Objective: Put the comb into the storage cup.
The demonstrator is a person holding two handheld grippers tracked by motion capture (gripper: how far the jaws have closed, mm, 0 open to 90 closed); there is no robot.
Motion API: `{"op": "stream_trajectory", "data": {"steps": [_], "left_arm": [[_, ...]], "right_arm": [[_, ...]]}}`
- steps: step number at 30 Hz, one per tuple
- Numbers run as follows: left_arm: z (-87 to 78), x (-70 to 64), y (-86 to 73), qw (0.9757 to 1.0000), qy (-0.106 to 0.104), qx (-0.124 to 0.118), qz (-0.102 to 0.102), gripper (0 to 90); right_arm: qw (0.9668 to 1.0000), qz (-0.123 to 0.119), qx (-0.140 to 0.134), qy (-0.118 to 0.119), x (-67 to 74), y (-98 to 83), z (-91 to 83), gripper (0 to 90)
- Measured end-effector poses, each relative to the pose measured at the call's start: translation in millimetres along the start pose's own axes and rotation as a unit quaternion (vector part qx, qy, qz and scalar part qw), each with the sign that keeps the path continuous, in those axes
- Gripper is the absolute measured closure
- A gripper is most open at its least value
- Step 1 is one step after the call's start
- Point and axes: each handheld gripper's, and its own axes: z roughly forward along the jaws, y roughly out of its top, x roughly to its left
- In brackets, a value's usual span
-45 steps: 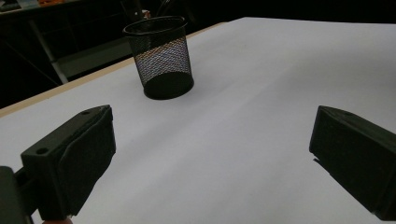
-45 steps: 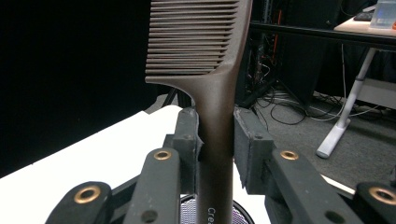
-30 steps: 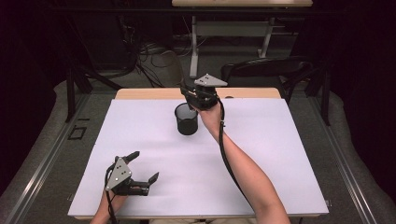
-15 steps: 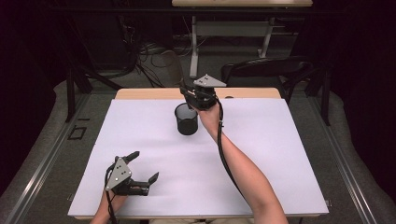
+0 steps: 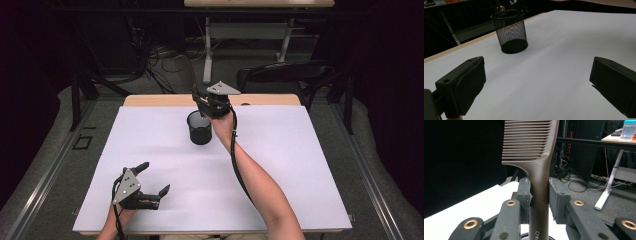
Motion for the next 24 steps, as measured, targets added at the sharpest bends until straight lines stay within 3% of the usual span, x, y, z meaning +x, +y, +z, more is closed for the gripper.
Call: {"op": "stream_trajectory", "data": {"steps": [24], "left_arm": [[-0.2,0.0,0.0,1.0,0.0,0.0,0.0,0.3]], "right_arm": [[0.9999,0.004,0.002,0.011,-1.6,-13.4,10.4,72.7]]}}
